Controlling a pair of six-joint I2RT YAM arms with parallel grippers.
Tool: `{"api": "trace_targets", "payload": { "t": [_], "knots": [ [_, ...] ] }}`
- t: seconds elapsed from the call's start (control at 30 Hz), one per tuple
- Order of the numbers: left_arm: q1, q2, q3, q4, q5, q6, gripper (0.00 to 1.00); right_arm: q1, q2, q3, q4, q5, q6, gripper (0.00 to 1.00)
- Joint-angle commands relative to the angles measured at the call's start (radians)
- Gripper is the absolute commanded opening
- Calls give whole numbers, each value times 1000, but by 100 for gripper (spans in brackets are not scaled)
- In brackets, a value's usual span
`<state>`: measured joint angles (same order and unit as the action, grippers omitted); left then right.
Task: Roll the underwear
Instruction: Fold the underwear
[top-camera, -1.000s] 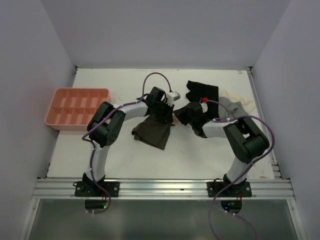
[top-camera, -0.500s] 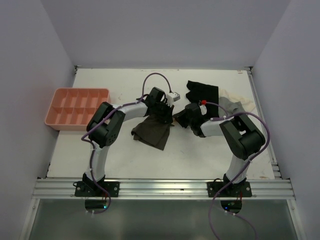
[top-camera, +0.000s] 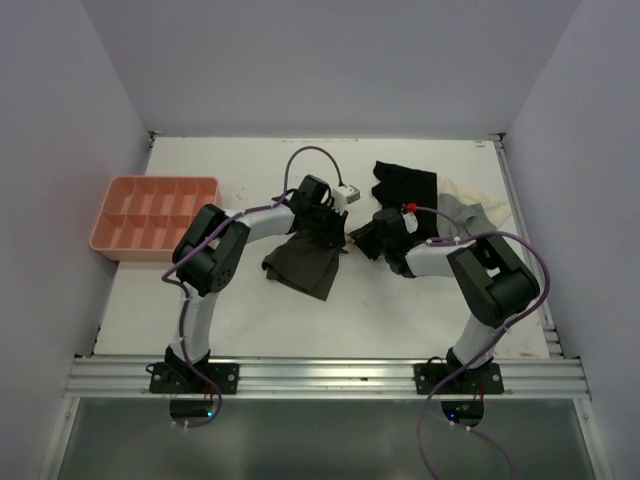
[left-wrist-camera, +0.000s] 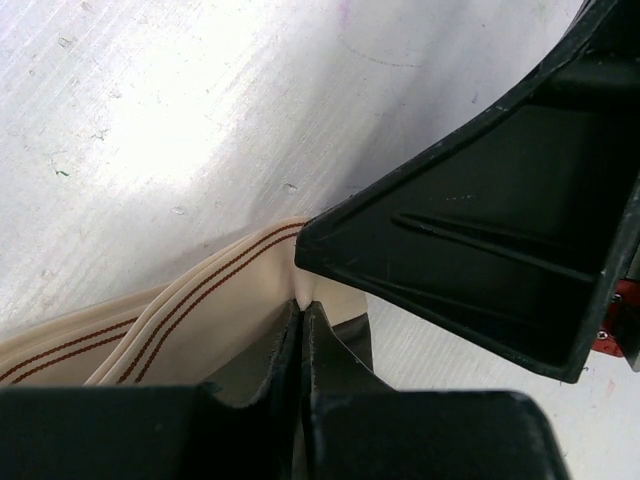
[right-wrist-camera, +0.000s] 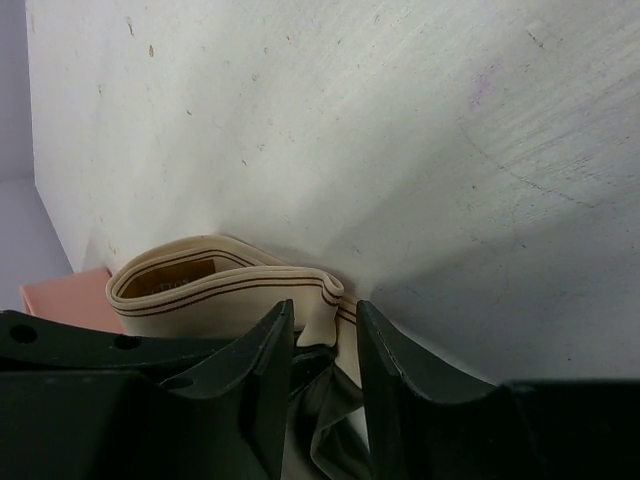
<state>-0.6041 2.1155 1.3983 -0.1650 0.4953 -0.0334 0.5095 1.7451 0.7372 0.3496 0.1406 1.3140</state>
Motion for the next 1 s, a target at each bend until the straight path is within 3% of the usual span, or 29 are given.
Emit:
{"api": "trace_targets", "payload": {
  "t": [0.0, 0.33, 0.4, 0.43, 0.53, 0.63, 0.8, 0.97],
  "knots": [
    [-3, 15, -45, -102, -41, 27, 6, 0, 7, 8, -11, 30, 14, 35],
    [-5, 21, -48, -103, -27, 67, 6, 0, 103, 25, 52, 14, 24, 30],
    [-8, 8, -55, -105, -35, 78, 6, 0, 122, 27, 63, 13, 24, 20],
    [-10, 8, -58, -107, -37, 82, 6, 0, 128, 25, 68, 13, 24, 20],
    [-17, -32, -77, -110, -57, 112, 9, 1, 133, 21, 68, 13, 21, 2],
    [-19, -80, -88, -128, -86, 145, 18, 0, 131, 14, 55, 17, 16, 0],
    [-17, -328, -177, -166, -179, 239, 39, 0, 111, 2, 39, 24, -7, 0],
    [-19, -521, -303, -275, -230, 317, 42, 0, 105, -9, 40, 16, -33, 0]
  ]
}}
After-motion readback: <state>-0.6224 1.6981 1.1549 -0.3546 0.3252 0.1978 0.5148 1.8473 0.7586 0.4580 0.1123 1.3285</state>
